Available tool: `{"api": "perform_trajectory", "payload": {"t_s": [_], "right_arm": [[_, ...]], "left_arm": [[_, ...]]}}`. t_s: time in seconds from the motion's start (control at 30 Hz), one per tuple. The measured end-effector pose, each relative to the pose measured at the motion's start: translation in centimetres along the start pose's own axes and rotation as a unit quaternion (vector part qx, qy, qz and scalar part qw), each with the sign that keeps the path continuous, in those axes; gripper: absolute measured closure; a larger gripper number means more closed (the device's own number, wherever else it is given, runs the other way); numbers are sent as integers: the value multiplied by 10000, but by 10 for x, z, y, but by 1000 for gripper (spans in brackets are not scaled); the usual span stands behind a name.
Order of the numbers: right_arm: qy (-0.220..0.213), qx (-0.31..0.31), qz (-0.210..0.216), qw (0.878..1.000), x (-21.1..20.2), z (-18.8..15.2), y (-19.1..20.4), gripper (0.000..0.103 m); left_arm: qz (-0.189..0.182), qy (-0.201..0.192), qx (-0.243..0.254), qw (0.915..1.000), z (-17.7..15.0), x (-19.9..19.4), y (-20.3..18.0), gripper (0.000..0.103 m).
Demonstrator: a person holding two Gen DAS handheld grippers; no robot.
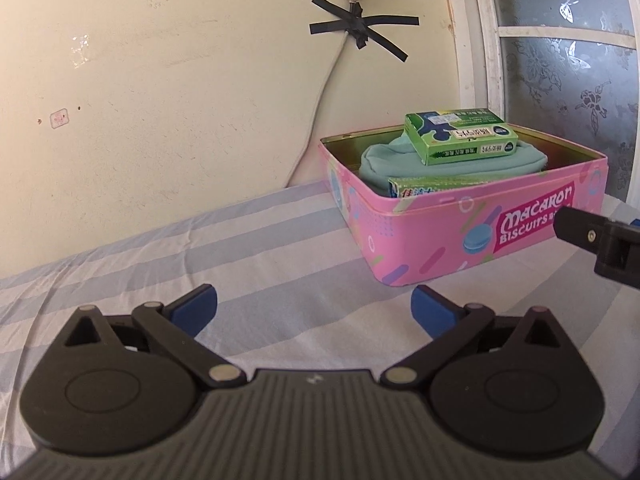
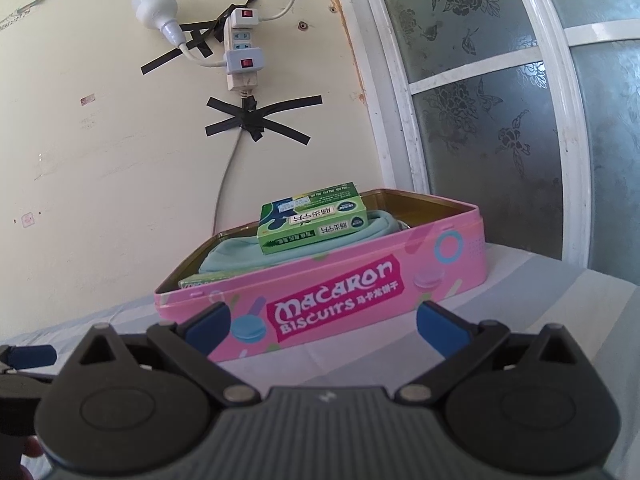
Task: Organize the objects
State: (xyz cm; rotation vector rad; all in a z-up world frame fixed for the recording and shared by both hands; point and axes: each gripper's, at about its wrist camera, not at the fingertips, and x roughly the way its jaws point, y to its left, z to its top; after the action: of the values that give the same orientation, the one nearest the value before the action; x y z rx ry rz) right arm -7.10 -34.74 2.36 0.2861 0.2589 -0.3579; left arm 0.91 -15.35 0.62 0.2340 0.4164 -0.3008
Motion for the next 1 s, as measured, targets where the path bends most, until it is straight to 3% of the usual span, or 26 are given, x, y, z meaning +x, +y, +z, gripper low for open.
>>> {"api": "perform_trajectory", "payload": {"t_s": [0.43,0.63,1.0], "right_arm": [[96,106,-8,9999,3,0,-4,0],[123,131,-22,9998,4,0,-4,0],[163,173,-29,9997,5,0,-5,0]], "left_arm": [[-145,-191,-42,9997,13,-24,5,0],[-264,-71,-92,9996,16,-27,6,0],[-158,-58,0,9999,18,-33,1,0]]}}
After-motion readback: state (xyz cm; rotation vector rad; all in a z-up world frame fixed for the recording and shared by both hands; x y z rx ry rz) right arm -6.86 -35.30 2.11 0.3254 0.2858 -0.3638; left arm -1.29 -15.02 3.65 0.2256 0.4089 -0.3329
